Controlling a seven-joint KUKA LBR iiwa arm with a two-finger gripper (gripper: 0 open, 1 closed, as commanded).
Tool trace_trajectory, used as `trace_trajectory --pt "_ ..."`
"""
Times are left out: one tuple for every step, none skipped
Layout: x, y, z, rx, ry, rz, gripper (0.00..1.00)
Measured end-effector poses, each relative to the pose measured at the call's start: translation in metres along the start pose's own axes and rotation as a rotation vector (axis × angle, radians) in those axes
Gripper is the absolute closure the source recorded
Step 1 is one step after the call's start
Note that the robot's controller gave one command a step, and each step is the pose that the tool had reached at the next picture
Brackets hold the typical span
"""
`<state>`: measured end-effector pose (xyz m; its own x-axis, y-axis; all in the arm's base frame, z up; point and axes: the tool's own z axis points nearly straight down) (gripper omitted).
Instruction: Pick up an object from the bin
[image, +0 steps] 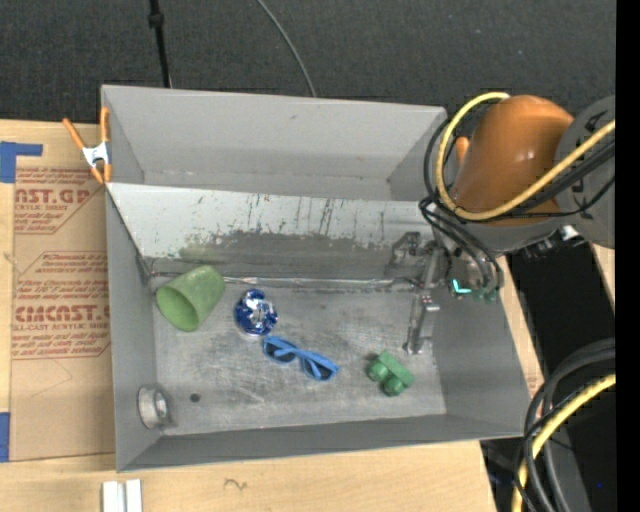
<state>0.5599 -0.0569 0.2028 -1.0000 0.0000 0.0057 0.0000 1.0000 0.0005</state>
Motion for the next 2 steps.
trace_trajectory --pt "0.05 -0.0353 0.1348 0.001 -0.011 -0.123 0.0" --pt "0.0486 -0.0343 0.1319 0.001 -0.012 -0.124 1.0"
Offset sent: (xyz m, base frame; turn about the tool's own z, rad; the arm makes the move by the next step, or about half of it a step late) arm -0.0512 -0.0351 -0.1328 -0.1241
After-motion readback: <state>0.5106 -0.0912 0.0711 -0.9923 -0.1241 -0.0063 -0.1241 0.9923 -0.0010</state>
